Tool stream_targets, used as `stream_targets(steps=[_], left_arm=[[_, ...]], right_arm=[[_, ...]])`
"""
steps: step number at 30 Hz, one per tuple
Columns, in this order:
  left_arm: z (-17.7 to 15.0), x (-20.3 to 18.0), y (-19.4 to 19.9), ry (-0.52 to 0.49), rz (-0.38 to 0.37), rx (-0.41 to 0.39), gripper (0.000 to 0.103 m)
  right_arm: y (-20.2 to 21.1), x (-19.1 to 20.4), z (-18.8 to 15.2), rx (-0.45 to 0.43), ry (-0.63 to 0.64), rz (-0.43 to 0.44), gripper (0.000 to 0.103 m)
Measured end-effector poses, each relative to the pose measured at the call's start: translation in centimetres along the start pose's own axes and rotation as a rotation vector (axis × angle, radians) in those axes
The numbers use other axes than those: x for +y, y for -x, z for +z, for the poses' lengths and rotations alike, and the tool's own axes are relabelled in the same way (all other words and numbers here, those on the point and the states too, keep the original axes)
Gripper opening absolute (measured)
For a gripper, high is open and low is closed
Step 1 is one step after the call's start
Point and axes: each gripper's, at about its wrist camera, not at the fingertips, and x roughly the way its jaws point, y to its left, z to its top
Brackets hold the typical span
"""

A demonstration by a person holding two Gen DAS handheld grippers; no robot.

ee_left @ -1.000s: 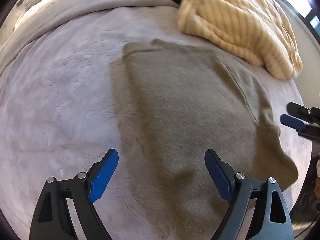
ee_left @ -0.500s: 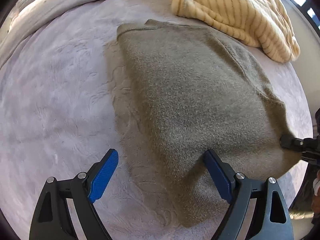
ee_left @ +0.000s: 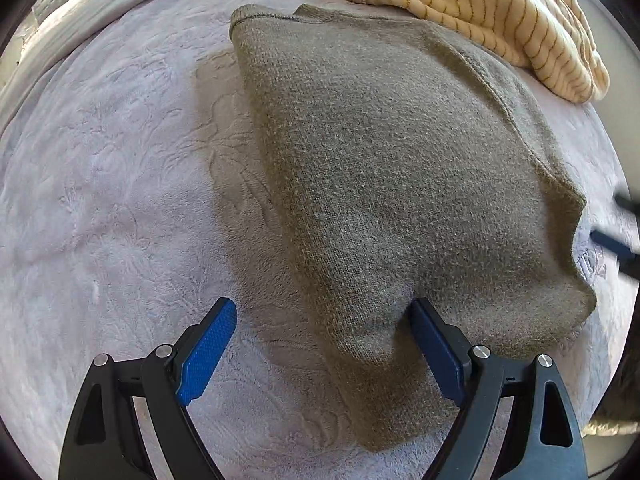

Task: Fold small clothes

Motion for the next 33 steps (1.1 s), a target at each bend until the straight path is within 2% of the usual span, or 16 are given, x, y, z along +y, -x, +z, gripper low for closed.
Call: stream_targets(steps=[1, 2, 3, 4, 5, 9, 12, 14, 15, 16, 22, 26, 30, 31, 33], left_arm=[[0.5, -0.4, -0.3, 0.000, 0.002, 0.000, 0.089], [-0.1, -0.4, 0.0, 0.004, 0.004, 0.000, 0.089], [-0.1, -0.5, 0.1, 0.008, 0.006, 0.001, 0.089], [-0.1, -0.5, 0.2, 0.011, 0.008, 0.001, 0.089], [-0.1, -0.6, 0.4, 0.012, 0.010, -0.001, 0.089], [-0.5, -1.1, 0.9, 0.001, 0.011, -0.009, 0.089], [-1.6, -1.3, 0.3, 0.004, 0.008, 0.016, 0.089], [-2.3, -1.6, -0.2, -0.007, 0.012, 0.030, 0.090], [-2.7, -1.8, -0.3, -0.017, 0.023, 0.027, 0.096], [-2.9, -1.7, -0.3, -0.014, 0.043, 0.031, 0.098], [-4.4, -0.5, -0.1, 0.054, 0.037, 0.064, 0.098], [-4.5, -1.0, 0.4, 0.066, 0.050, 0.069, 0.098], [-4.8, -1.0, 0.6, 0.087, 0.054, 0.078, 0.098], [-3.8, -0.5, 0.9, 0.088, 0.054, 0.081, 0.098], [-3.8, -0.4, 0.9, 0.094, 0.055, 0.086, 0.098]], right_arm=[[-0.6, 0.4, 0.6, 0.015, 0.011, -0.012, 0.066], [-1.8, 0.7, 1.2, 0.048, 0.020, -0.040, 0.053], [-2.4, 0.9, 1.3, 0.072, 0.028, -0.055, 0.027], [-2.6, 1.0, 1.2, 0.090, 0.044, -0.075, 0.015], [-2.9, 1.4, 1.1, 0.091, 0.081, -0.113, 0.011], [-3.6, 1.2, 0.1, 0.085, 0.164, -0.247, 0.010], [-4.3, -1.0, -0.2, 0.111, 0.120, -0.227, 0.010], [-4.2, -1.1, -0.2, 0.113, 0.117, -0.226, 0.011], [-4.0, -1.0, -0.3, 0.116, 0.124, -0.231, 0.011], [-3.8, -0.9, -0.3, 0.119, 0.130, -0.236, 0.012], [-2.6, -1.2, -0.6, 0.128, 0.101, -0.239, 0.014], [-2.0, -2.7, -1.2, 0.161, 0.066, -0.308, 0.014], [-1.2, -4.2, -1.9, 0.166, 0.002, -0.288, 0.014], [-1.1, -4.4, -2.1, 0.166, -0.009, -0.280, 0.016], [-0.9, -4.7, -2.3, 0.169, -0.023, -0.272, 0.018]])
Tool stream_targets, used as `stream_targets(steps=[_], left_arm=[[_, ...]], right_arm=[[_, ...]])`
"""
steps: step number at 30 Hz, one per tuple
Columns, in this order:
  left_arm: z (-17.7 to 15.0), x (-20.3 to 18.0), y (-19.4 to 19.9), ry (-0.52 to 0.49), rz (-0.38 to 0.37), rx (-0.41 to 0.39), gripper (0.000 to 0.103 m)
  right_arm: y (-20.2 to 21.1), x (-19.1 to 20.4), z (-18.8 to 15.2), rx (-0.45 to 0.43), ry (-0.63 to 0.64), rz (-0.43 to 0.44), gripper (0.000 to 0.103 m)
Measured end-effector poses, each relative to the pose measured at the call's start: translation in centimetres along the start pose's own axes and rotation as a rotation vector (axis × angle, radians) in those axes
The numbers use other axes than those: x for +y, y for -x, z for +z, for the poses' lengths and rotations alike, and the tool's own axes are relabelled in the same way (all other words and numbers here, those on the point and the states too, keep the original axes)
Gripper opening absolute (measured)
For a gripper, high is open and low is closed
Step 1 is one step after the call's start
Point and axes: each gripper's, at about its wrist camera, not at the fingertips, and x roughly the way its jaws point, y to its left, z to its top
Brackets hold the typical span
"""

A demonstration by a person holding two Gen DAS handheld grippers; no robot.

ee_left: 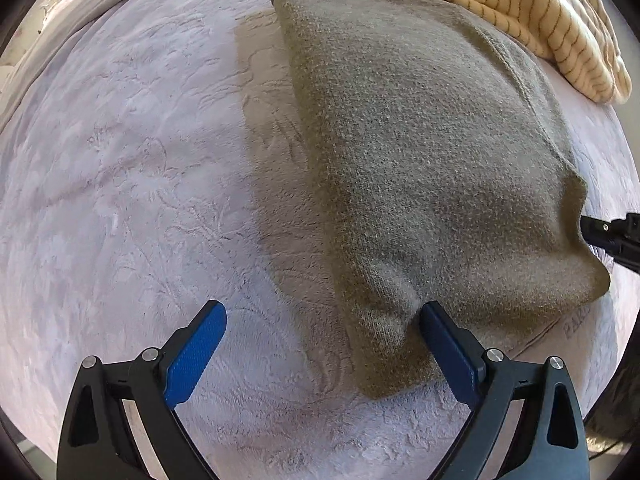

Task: Fold small clothes

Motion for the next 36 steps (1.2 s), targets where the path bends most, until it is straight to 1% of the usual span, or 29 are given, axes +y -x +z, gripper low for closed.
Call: stream_targets(steps=[3, 4, 8, 9, 10, 12, 17, 20, 22, 23, 26, 28, 29, 30, 31, 34, 36], left_arm=[[0.2, 0.2, -0.2, 0.001, 0.003, 0.003, 0.098], [1.3, 0.3, -0.8, -0.003, 0.004, 0.006, 0.098], [1.8, 0.0, -0.6, 0.008, 0.008, 0.008, 0.098], [2.3, -0.3, -0.6, 0.011, 0.009, 0.012, 0.098], [2.5, -0.4, -0.7, 0.018, 0.006, 0.022, 0.098], [2.9, -0.2, -0.9, 0.035, 0.002, 0.031, 0.098], [3.6, 0.1, -0.9, 0.049, 0.015, 0.027, 0.098], [3.9, 0.1, -0.7, 0.049, 0.021, 0.012, 0.098], [4.2, 0.3, -0.2, 0.057, 0.017, -0.009, 0.102], [4.4, 0.4, 0.1, 0.067, 0.008, -0.024, 0.102], [5.3, 1.4, 0.9, 0.097, -0.017, -0.061, 0.102], [6.2, 2.0, 1.5, 0.106, -0.030, -0.085, 0.102], [6.7, 2.4, 1.7, 0.110, -0.037, -0.094, 0.102], [7.4, 2.8, 1.9, 0.119, -0.052, -0.099, 0.102], [8.0, 3.3, 1.9, 0.129, -0.066, -0.101, 0.102], [9.6, 4.7, 1.4, 0.167, -0.094, -0.111, 0.102], [10.6, 5.5, 0.6, 0.192, -0.110, -0.109, 0.102]], right_arm=[[-0.1, -0.3, -0.2, 0.006, 0.001, -0.002, 0.018], [-0.1, -0.6, -0.3, 0.008, 0.000, -0.002, 0.018], [-0.6, -0.3, 0.0, 0.020, 0.000, -0.003, 0.018], [-0.7, -0.3, 0.0, 0.022, 0.001, -0.002, 0.019], [-0.7, -0.3, 0.0, 0.024, 0.003, 0.001, 0.020], [-0.8, -0.2, 0.2, 0.027, 0.003, 0.009, 0.026], [-0.7, 0.1, 0.3, 0.031, 0.009, 0.014, 0.034], [-0.7, 0.2, 0.4, 0.033, 0.011, 0.018, 0.037], [-0.7, 0.2, 0.5, 0.035, 0.009, 0.027, 0.039], [-0.7, 0.2, 0.6, 0.036, 0.008, 0.032, 0.040], [-0.3, 0.0, 1.1, 0.030, 0.006, 0.060, 0.047], [0.4, -0.2, 2.0, 0.006, 0.006, 0.088, 0.052], [0.7, -0.3, 2.3, -0.010, 0.011, 0.106, 0.055], [1.1, -0.3, 2.6, -0.026, 0.015, 0.135, 0.061], [1.6, -0.4, 3.1, -0.037, 0.016, 0.163, 0.063], [2.3, -0.7, 4.5, -0.055, 0.015, 0.262, 0.064], [2.1, -0.8, 5.6, -0.048, 0.029, 0.313, 0.064]])
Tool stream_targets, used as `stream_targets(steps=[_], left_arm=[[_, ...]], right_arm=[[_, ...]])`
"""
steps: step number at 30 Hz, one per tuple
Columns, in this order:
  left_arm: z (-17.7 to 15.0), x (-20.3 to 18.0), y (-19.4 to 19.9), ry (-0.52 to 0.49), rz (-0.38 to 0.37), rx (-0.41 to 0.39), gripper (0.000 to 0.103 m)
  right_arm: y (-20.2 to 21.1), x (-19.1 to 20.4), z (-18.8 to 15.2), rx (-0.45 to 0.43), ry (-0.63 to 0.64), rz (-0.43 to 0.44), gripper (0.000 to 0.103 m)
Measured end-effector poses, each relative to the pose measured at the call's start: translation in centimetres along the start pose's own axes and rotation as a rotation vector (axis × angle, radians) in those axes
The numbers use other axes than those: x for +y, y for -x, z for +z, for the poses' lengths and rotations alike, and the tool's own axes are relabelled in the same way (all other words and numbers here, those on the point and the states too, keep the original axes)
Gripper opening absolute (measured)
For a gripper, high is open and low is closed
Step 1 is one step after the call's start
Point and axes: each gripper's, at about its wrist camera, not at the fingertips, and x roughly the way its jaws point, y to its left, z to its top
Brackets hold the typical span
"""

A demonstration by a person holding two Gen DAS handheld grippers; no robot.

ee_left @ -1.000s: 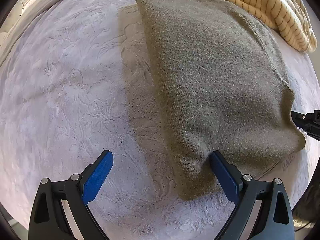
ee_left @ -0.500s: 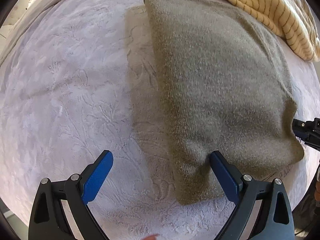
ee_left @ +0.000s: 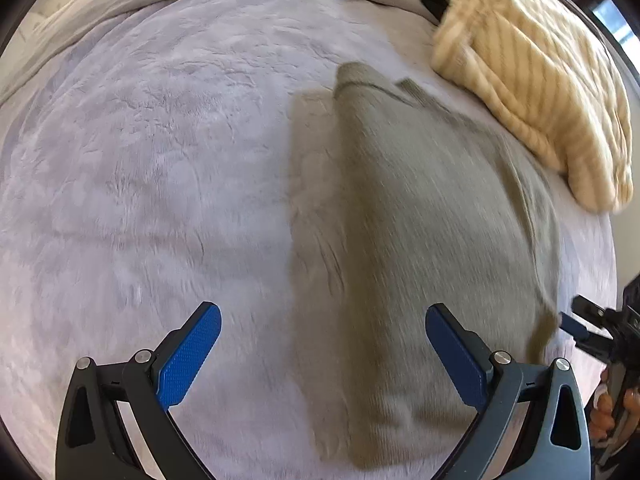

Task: Fold small clothes

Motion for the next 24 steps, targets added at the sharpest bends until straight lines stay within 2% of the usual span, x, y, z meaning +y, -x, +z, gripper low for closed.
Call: stream_targets(steps=[5, 9, 12, 17, 19, 20, 21, 22, 24], left_arm=[[1.5, 0.1, -2.8, 0.026, -0.124, 0.051, 0.102], [2.0, -1.5, -5.5, -0.017, -0.220, 0.084, 0.102], [2.3, -2.9, -6.2, -0.032, -0.274, 0.079, 0.102], [2.3, -4.8, -6.8, -0.024, -0.295, 0.061, 0.102], [2.5, -5.3, -6.9, -0.020, -0.298, 0.054, 0.102], [2.6, -5.8, -7.1, -0.021, -0.296, 0.051, 0.100], [2.5, -6.0, -6.8, -0.026, -0.301, 0.039, 0.092], [2.4, -5.9, -6.4, -0.029, -0.300, 0.031, 0.087], [2.3, -5.8, -5.6, -0.035, -0.310, 0.014, 0.067]], right_arm=[[-2.8, -0.4, 2.4, 0.096, 0.025, 0.097, 0.064], [-6.4, 0.2, 3.5, 0.178, 0.068, 0.159, 0.064], [-8.5, 1.3, 4.3, 0.210, 0.110, 0.189, 0.067], [-10.4, 2.7, 4.6, 0.212, 0.120, 0.208, 0.067], [-10.3, 2.6, 4.4, 0.209, 0.117, 0.204, 0.062], [-10.3, 2.6, 4.3, 0.212, 0.108, 0.212, 0.045], [-10.2, 2.8, 4.1, 0.213, 0.089, 0.227, 0.037], [-9.9, 3.0, 3.9, 0.201, 0.073, 0.245, 0.035], [-9.6, 3.7, 3.0, 0.188, 0.052, 0.280, 0.033]])
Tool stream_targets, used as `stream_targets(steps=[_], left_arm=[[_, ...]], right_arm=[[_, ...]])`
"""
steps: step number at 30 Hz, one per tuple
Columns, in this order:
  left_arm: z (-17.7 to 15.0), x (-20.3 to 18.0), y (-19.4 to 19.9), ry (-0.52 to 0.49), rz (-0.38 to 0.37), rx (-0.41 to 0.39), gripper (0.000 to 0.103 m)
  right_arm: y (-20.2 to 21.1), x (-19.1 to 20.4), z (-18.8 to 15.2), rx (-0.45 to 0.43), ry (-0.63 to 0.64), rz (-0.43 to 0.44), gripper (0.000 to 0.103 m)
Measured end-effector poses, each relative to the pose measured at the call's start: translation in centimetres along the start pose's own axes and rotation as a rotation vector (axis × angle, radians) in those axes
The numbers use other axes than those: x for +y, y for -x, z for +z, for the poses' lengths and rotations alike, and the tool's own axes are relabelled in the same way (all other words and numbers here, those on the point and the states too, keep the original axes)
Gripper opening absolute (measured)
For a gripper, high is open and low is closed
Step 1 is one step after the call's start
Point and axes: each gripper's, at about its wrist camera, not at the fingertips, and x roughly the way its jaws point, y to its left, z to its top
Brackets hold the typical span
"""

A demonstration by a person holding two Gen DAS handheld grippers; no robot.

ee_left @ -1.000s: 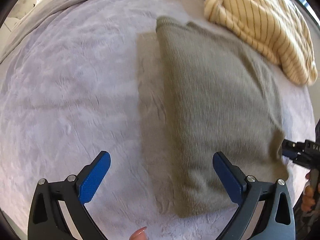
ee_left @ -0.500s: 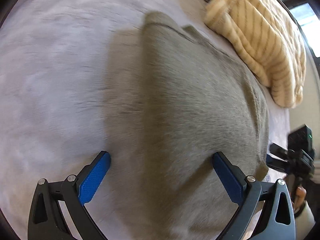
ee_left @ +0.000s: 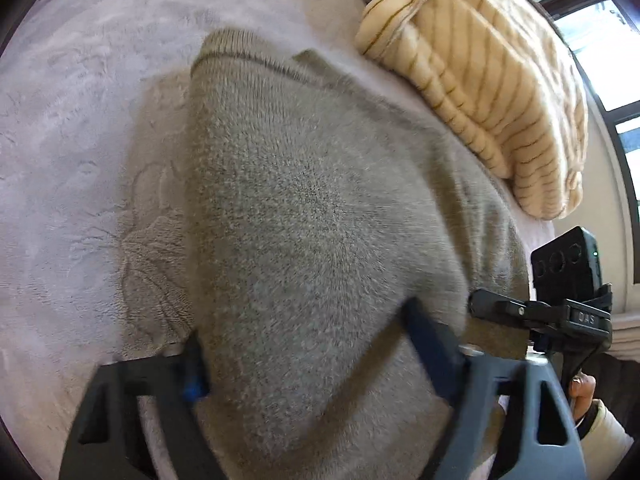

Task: Fold small clothes

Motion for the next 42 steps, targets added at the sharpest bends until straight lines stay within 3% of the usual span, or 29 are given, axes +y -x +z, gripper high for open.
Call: stream_targets(steps=[3, 4, 13, 20, 26, 29, 34, 38, 42], left_arm=[[-0.1, 0.5, 1.8, 0.010, -0.033, -0.010, 0.046], [-0.1, 0.6, 2.3, 0.014, -0.047, -0.011, 0.044], [-2.2, 0.4, 8.6, -0.030, -0.123, -0.027, 0.044], [-5.4, 3.4, 14.9, -0.033, -0.145, -0.002, 0.044], [-10.2, 7.8, 18.5, -0.026, -0.122, 0.058, 0.044], [-12.9, 10.7, 19.0, 0.022, -0.107, 0.090, 0.044], [-17.1, 15.0, 17.2, 0.109, -0.002, 0.140, 0.044], [-18.5, 16.9, 17.9, 0.131, 0.052, 0.063, 0.044], [-19.4, 18.5, 17.0, 0.171, 0.049, 0.068, 0.045]], right_arm=[[0.2, 1.4, -1.0, -0.014, -0.018, 0.057, 0.032], [0.2, 1.9, -1.3, -0.018, -0.021, 0.067, 0.032], [-0.7, 6.3, -5.7, -0.020, -0.055, 0.138, 0.032], [-4.0, 9.1, -11.0, 0.025, -0.105, 0.173, 0.032], [-9.2, 8.7, -16.2, 0.111, -0.178, 0.183, 0.032], [-12.2, 8.1, -17.8, 0.158, -0.189, 0.123, 0.032], [-14.9, 9.6, -17.6, 0.173, -0.003, -0.190, 0.032], [-15.1, 11.0, -17.7, 0.135, 0.125, -0.373, 0.032], [-13.1, 8.5, -17.4, 0.094, 0.194, -0.508, 0.034]])
